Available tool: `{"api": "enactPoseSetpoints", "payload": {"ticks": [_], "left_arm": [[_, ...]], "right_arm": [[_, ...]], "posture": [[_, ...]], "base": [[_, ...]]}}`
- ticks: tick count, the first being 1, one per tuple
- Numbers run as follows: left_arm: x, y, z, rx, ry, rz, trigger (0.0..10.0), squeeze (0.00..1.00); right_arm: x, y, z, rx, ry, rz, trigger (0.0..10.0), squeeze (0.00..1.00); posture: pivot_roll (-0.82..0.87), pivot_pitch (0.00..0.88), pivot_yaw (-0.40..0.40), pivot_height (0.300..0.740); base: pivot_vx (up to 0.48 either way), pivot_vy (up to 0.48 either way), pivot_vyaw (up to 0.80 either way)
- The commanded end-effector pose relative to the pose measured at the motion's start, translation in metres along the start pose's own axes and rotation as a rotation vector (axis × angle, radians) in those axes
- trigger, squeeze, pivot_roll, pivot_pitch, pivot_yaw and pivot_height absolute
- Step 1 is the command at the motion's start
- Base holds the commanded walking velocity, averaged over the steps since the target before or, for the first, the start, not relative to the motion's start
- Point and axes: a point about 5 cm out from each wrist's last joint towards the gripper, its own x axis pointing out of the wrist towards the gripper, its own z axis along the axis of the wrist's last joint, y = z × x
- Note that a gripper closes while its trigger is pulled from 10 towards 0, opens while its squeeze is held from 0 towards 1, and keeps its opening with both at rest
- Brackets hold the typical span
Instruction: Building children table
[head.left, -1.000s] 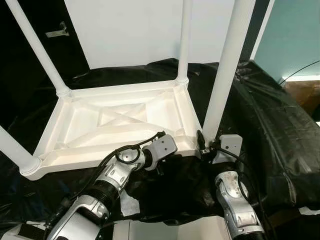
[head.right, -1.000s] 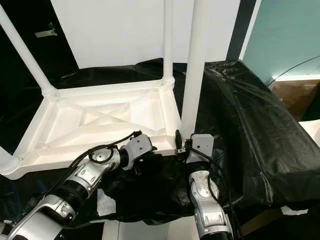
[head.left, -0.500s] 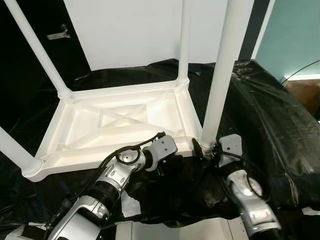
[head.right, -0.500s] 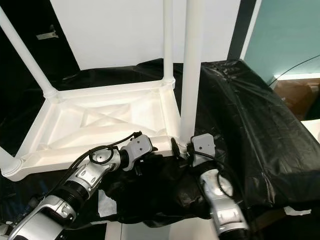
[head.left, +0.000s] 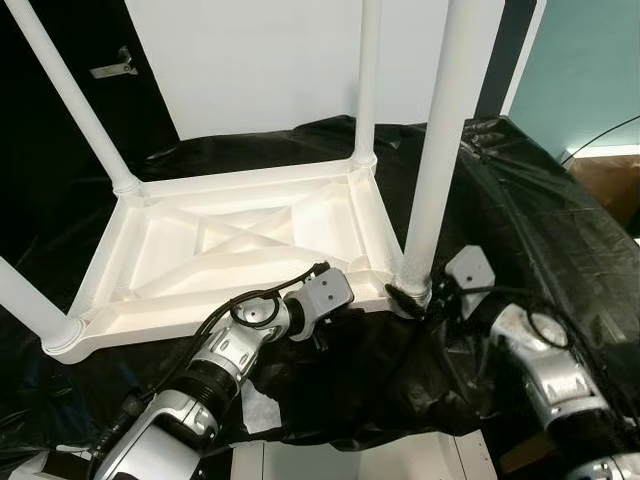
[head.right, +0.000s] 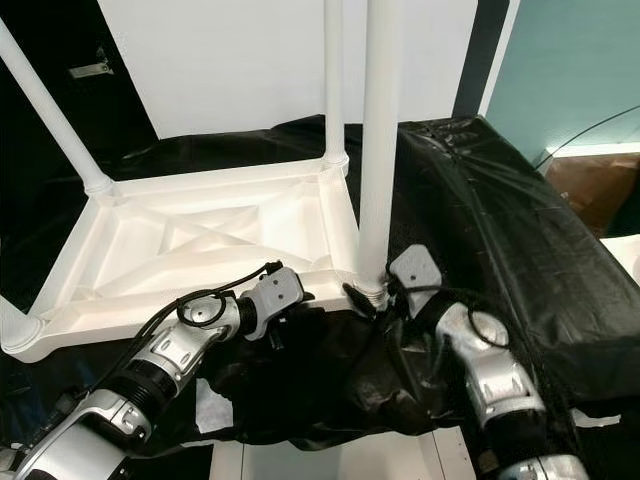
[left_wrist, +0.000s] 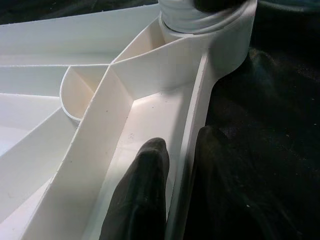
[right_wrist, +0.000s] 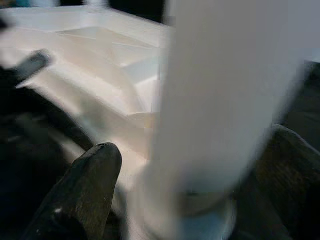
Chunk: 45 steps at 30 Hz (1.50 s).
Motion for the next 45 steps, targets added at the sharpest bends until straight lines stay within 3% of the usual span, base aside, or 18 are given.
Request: {"api": "enactPoseSetpoints", "payload": {"ticks": [1, 6, 9, 10, 11, 17, 29, 31, 32, 35, 38, 41, 44, 45], "left_arm": [[-0.002, -0.030, -0.039, -0.109, 0.146, -0.221, 10.0, 0.00], [-0.004, -0.030, -0.040, -0.108, 0.151, -0.216, 10.0, 0.00], [-0.005, -0.030, -0.041, -0.109, 0.152, -0.217, 10.0, 0.00], [-0.006, -0.030, -0.042, -0.108, 0.155, -0.219, 10.0, 0.00], [-0.006, -0.031, -0.042, -0.107, 0.157, -0.221, 10.0, 0.00], [-0.006, -0.031, -0.043, -0.106, 0.160, -0.220, 10.0, 0.00], [-0.007, -0.031, -0.043, -0.103, 0.165, -0.223, 10.0, 0.00], [-0.006, -0.031, -0.042, -0.104, 0.161, -0.221, 10.0, 0.00], [-0.006, -0.031, -0.042, -0.106, 0.158, -0.220, 10.0, 0.00], [-0.006, -0.032, -0.043, -0.106, 0.159, -0.220, 10.0, 0.00], [-0.007, -0.033, -0.045, -0.112, 0.164, -0.218, 10.0, 0.00], [-0.008, -0.033, -0.045, -0.113, 0.164, -0.218, 10.0, 0.00], [-0.006, -0.032, -0.044, -0.111, 0.166, -0.219, 10.0, 0.00], [-0.006, -0.032, -0.044, -0.111, 0.166, -0.219, 10.0, 0.00]], "right_arm": [[0.001, 0.000, -0.002, 0.012, 0.010, 0.046, 10.0, 0.00], [0.002, -0.014, -0.003, 0.058, 0.043, 0.146, 10.0, 0.00], [0.001, -0.018, -0.003, 0.018, 0.053, 0.175, 10.0, 0.00], [0.001, -0.019, -0.002, 0.010, 0.055, 0.217, 2.2, 0.00], [0.000, -0.019, -0.001, 0.008, 0.057, 0.254, 0.0, 0.00], [0.000, -0.019, -0.002, 0.013, 0.059, 0.308, 0.0, 0.00], [0.000, -0.022, -0.006, 0.078, 0.045, 0.281, 0.0, 0.00], [0.003, -0.012, -0.003, 0.228, -0.033, 0.192, 0.0, 0.00], [0.004, -0.002, -0.002, 0.314, -0.086, 0.085, 0.0, 0.00], [0.005, 0.002, -0.003, 0.329, -0.100, 0.014, 0.0, 0.00], [0.006, 0.008, -0.012, 0.314, -0.094, -0.321, 0.0, 0.00], [0.006, 0.009, -0.012, 0.314, -0.095, -0.329, 0.0, 0.00], [-0.001, 0.023, -0.014, 0.359, -0.030, -0.715, 0.0, 0.00], [-0.001, 0.023, -0.014, 0.359, -0.030, -0.715, 0.0, 0.00]], "posture": [[-0.09, 0.011, 0.021, 0.740], [-0.08, 0.012, 0.022, 0.740], [-0.07, 0.013, 0.020, 0.740], [-0.06, 0.014, 0.021, 0.740], [-0.06, 0.014, 0.021, 0.740], [-0.06, 0.011, 0.021, 0.740], [-0.06, 0.013, 0.025, 0.740], [-0.06, 0.014, 0.023, 0.740], [-0.06, 0.016, 0.022, 0.740], [-0.06, 0.016, 0.022, 0.740], [-0.06, 0.017, 0.023, 0.740], [-0.06, 0.017, 0.023, 0.740], [-0.07, 0.014, 0.027, 0.740], [-0.07, 0.014, 0.027, 0.740]], "base": [[0.000, 0.000, 0.00], [0.000, 0.000, 0.00], [0.000, 0.000, 0.00], [0.000, 0.000, 0.00], [0.000, 0.000, 0.00], [0.000, 0.000, 0.00], [0.000, 0.000, 0.00], [0.000, 0.000, 0.00], [0.000, 0.000, 0.00], [0.000, 0.000, 0.00], [0.000, 0.000, 0.00], [0.000, 0.000, 0.00], [0.000, 0.000, 0.00], [0.000, 0.000, 0.00]]}}
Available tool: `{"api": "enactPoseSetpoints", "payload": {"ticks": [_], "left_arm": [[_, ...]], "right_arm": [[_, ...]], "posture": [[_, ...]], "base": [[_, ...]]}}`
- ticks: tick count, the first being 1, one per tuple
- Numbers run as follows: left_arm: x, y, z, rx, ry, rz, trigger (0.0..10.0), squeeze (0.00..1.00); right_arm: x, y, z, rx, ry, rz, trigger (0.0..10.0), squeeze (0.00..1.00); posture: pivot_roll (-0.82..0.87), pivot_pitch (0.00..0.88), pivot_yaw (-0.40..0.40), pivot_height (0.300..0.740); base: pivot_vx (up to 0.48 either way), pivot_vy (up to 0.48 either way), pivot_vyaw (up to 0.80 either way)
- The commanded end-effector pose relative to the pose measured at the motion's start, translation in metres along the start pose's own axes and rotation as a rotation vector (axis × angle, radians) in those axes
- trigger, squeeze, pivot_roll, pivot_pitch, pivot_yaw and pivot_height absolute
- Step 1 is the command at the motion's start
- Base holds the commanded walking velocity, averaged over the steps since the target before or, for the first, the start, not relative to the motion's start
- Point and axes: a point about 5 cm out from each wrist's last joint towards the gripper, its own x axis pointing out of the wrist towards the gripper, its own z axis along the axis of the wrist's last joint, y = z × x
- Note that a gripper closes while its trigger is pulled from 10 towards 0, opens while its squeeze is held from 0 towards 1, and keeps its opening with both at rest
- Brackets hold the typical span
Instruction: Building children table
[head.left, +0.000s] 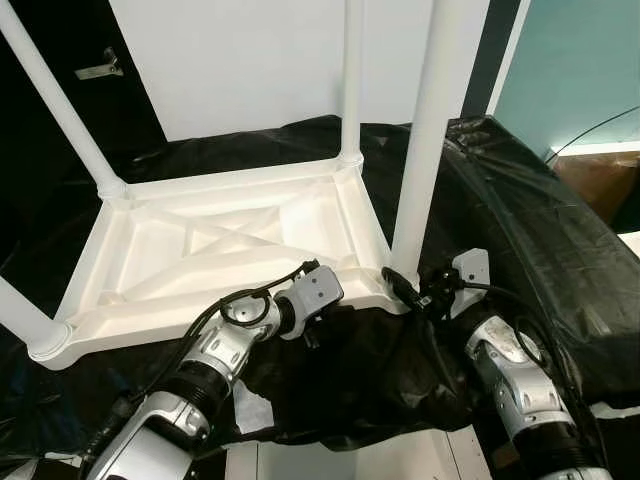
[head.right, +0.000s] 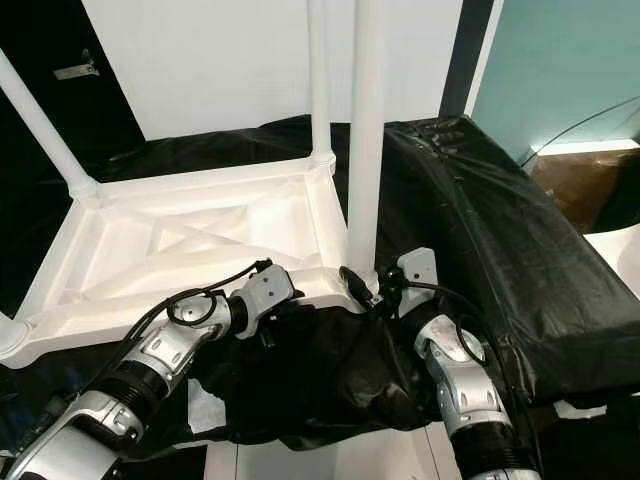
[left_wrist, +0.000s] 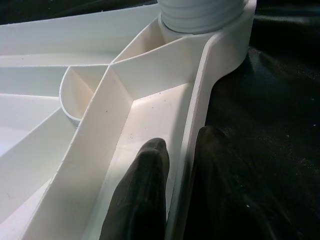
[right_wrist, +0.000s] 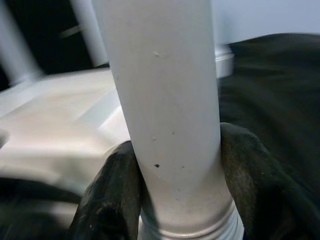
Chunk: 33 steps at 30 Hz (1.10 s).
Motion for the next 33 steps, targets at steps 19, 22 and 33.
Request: {"api": "enactPoseSetpoints", "payload": {"ticks": [19, 22, 33], "left_arm": [[0.011, -0.040, -0.036, -0.094, 0.141, -0.234, 10.0, 0.00], [0.010, -0.040, -0.037, -0.098, 0.143, -0.233, 10.0, 0.00], [0.010, -0.036, -0.037, -0.088, 0.148, -0.235, 10.0, 0.00]], "right_arm": [[-0.011, -0.015, -0.004, -0.123, 0.090, -0.428, 10.0, 1.00], [-0.008, -0.015, -0.004, -0.109, 0.088, -0.341, 10.0, 1.00], [-0.002, -0.059, 0.004, -0.180, 0.151, 0.236, 10.0, 0.00]], "posture": [[-0.07, 0.011, 0.005, 0.740], [-0.08, 0.015, 0.004, 0.740], [-0.09, 0.012, 0.020, 0.740]], "base": [[0.000, 0.000, 0.00], [0.000, 0.000, 0.00], [0.000, 0.000, 0.00]]}}
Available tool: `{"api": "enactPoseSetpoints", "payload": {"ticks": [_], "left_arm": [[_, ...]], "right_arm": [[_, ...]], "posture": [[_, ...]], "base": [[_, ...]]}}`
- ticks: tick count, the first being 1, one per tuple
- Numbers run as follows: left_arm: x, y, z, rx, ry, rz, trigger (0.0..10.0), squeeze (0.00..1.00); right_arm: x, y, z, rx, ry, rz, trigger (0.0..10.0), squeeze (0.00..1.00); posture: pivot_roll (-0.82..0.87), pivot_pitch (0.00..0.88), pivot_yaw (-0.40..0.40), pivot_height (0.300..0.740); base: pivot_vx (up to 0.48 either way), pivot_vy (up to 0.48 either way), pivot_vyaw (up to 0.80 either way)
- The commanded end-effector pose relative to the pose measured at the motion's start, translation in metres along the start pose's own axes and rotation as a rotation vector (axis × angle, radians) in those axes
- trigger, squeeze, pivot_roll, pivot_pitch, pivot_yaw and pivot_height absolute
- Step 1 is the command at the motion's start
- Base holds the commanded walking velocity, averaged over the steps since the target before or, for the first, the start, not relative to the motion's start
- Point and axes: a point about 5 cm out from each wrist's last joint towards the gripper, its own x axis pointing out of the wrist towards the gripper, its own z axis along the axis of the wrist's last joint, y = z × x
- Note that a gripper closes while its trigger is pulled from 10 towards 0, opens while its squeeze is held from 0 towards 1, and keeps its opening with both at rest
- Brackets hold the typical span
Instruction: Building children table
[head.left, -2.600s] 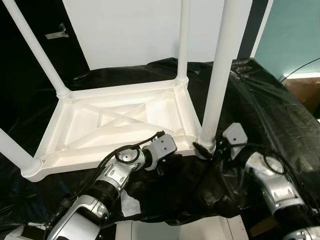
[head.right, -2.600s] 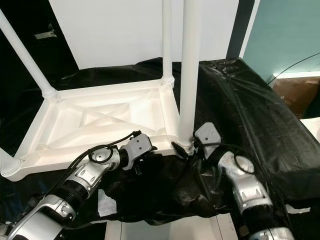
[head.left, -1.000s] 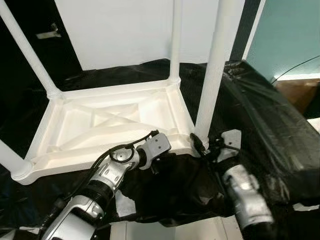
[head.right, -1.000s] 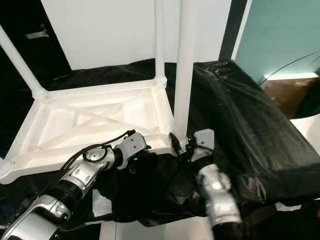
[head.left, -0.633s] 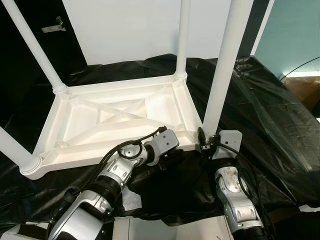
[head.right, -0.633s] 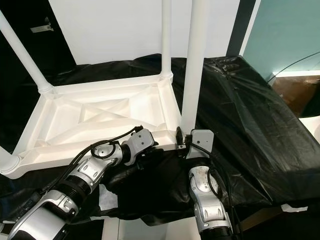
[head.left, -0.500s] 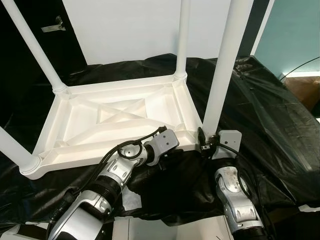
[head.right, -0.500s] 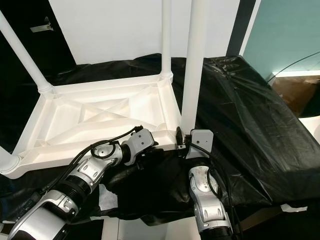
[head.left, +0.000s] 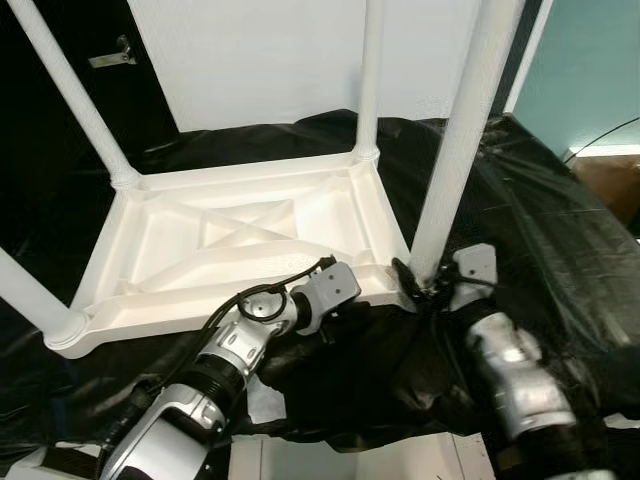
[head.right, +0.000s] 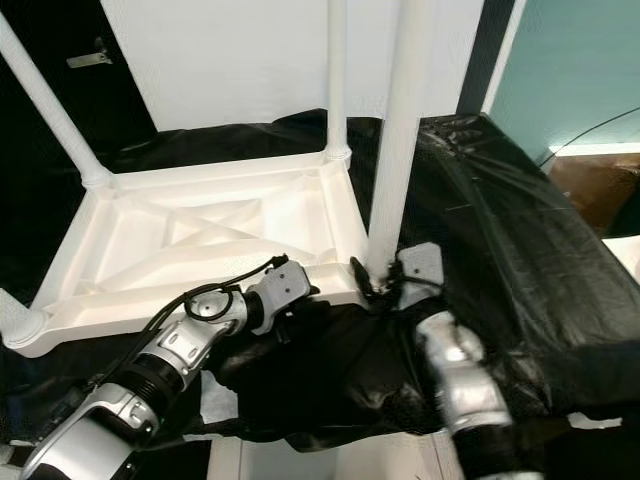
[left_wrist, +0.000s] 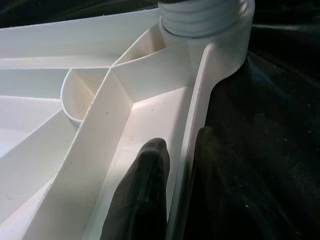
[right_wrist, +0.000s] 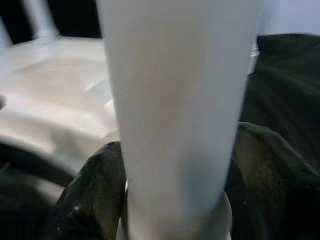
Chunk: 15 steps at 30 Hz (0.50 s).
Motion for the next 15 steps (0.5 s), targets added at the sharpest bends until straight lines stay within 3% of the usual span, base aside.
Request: {"api": "enactPoseSetpoints", "payload": {"ticks": [1, 8, 15], "left_arm": [[-0.007, -0.029, -0.049, -0.114, 0.175, -0.193, 10.0, 0.00], [-0.007, -0.031, -0.051, -0.105, 0.186, -0.190, 10.0, 0.00], [-0.009, -0.032, -0.053, -0.108, 0.190, -0.187, 10.0, 0.00]], "right_arm": [[-0.010, -0.012, -0.010, 0.026, 0.072, 0.011, 10.0, 0.00], [-0.002, -0.014, -0.005, -0.016, 0.104, 0.240, 10.0, 0.00], [0.004, -0.024, -0.001, -0.062, 0.105, 0.310, 10.0, 0.00]], "posture": [[-0.09, 0.012, 0.020, 0.740], [-0.07, 0.009, 0.009, 0.740], [-0.06, 0.007, 0.006, 0.740]], "base": [[0.000, 0.000, 0.00], [0.000, 0.000, 0.00], [0.000, 0.000, 0.00]]}}
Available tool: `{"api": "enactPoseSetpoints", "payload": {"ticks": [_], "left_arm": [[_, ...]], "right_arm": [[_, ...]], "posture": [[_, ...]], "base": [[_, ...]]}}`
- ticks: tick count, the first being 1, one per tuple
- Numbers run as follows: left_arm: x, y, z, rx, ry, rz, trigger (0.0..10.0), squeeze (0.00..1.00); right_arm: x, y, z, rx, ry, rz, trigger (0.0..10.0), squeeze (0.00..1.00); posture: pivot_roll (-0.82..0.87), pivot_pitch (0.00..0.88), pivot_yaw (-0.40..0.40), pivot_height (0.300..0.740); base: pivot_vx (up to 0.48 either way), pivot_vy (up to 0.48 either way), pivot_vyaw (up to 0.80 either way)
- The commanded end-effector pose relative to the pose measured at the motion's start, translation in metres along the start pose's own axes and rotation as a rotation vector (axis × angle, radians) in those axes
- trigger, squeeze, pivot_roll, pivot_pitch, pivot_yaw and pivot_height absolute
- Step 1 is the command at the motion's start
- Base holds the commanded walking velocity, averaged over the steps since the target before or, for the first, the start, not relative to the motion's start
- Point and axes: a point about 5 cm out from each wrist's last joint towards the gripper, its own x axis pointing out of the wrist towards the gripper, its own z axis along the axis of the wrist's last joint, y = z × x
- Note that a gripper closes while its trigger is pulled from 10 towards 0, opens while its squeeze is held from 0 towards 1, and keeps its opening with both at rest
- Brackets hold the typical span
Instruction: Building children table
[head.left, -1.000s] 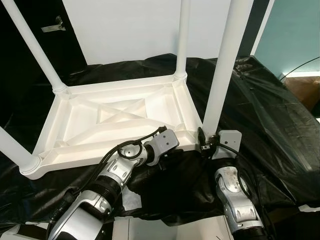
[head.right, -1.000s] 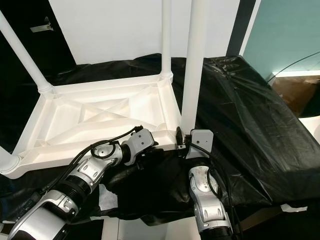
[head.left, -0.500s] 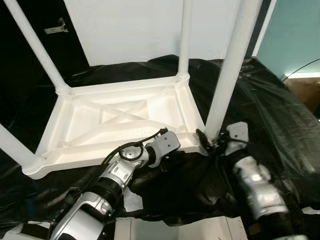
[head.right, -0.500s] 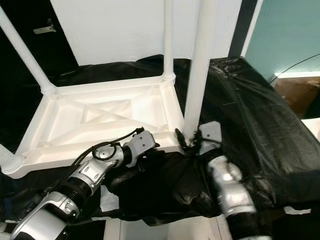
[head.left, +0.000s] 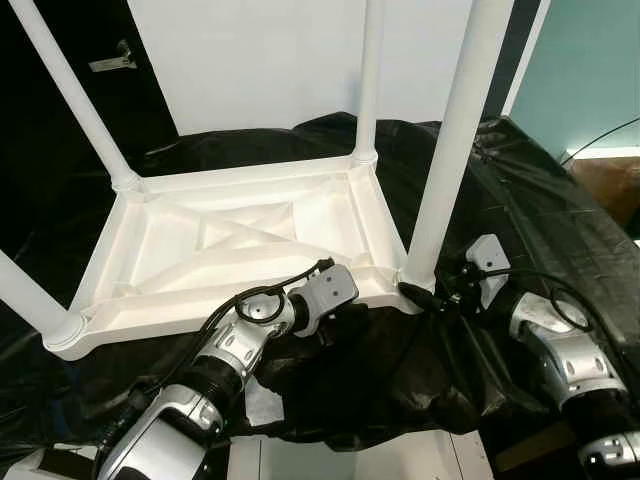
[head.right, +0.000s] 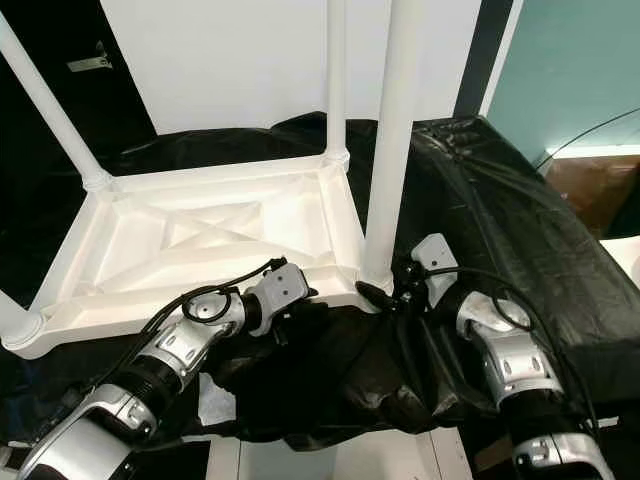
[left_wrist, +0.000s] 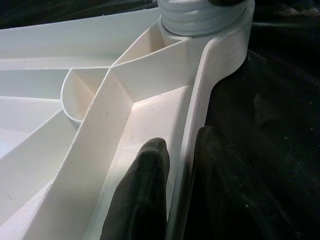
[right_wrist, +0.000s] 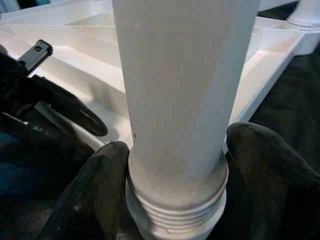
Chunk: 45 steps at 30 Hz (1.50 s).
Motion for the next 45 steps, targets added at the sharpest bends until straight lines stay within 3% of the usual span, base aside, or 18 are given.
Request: {"api": "enactPoseSetpoints", "payload": {"ticks": [1, 13, 14, 15, 16, 33, 38, 39, 42, 43, 44, 45], "left_arm": [[-0.005, -0.032, -0.048, -0.103, 0.184, -0.195, 10.0, 0.00], [-0.007, -0.031, -0.048, -0.101, 0.183, -0.193, 10.0, 0.00], [-0.007, -0.031, -0.048, -0.100, 0.182, -0.194, 10.0, 0.00], [-0.007, -0.031, -0.048, -0.100, 0.182, -0.194, 10.0, 0.00], [-0.006, -0.031, -0.048, -0.100, 0.182, -0.195, 10.0, 0.00], [-0.006, -0.033, -0.047, -0.096, 0.180, -0.202, 10.0, 0.00], [-0.006, -0.035, -0.048, -0.099, 0.178, -0.203, 10.0, 0.00], [-0.006, -0.035, -0.048, -0.099, 0.178, -0.203, 10.0, 0.00], [-0.007, -0.035, -0.049, -0.108, 0.178, -0.197, 10.0, 0.00], [-0.007, -0.035, -0.049, -0.108, 0.178, -0.197, 10.0, 0.00], [-0.008, -0.035, -0.049, -0.111, 0.179, -0.193, 10.0, 0.00], [-0.008, -0.035, -0.049, -0.111, 0.179, -0.193, 10.0, 0.00]], "right_arm": [[-0.001, -0.004, -0.001, -0.006, 0.008, 0.009, 10.0, 0.00], [0.003, -0.011, 0.008, -0.053, 0.010, 0.102, 9.9, 0.00], [0.002, -0.011, 0.008, -0.054, 0.012, 0.108, 3.9, 0.00], [0.002, -0.011, 0.008, -0.054, 0.012, 0.108, 3.9, 0.00], [0.001, -0.011, 0.006, -0.057, 0.015, 0.117, 0.0, 0.00], [-0.004, -0.013, 0.003, -0.044, 0.021, 0.121, 0.0, 0.00], [0.004, -0.023, 0.001, 0.070, -0.066, -0.183, 0.0, 0.00], [0.004, -0.023, 0.001, 0.070, -0.066, -0.183, 0.0, 0.00], [0.012, 0.003, -0.002, 0.143, -0.145, -0.394, 0.0, 0.00], [0.012, 0.003, -0.002, 0.143, -0.145, -0.394, 0.0, 0.00], [0.016, 0.024, -0.004, 0.187, -0.161, -0.451, 0.0, 0.00], [0.016, 0.024, -0.004, 0.187, -0.161, -0.451, 0.0, 0.00]], "posture": [[-0.06, 0.007, 0.006, 0.740], [-0.06, 0.003, 0.003, 0.740], [-0.06, 0.003, 0.003, 0.740], [-0.06, 0.003, 0.003, 0.740], [-0.06, 0.004, 0.004, 0.740], [-0.06, 0.014, 0.009, 0.740], [-0.06, 0.016, 0.005, 0.740], [-0.06, 0.016, 0.005, 0.740], [-0.05, 0.018, -0.005, 0.740], [-0.05, 0.018, -0.005, 0.740], [-0.04, 0.019, -0.006, 0.740], [-0.04, 0.019, -0.006, 0.740]], "base": [[0.000, 0.000, 0.00], [0.000, 0.000, 0.00], [0.000, 0.000, 0.00], [0.000, 0.000, 0.00], [0.000, 0.000, 0.00], [0.000, 0.000, 0.00], [0.000, 0.000, 0.00], [0.000, 0.000, 0.00], [0.000, 0.000, 0.00], [0.000, 0.000, 0.00], [0.000, 0.000, 0.00], [0.000, 0.000, 0.00]]}}
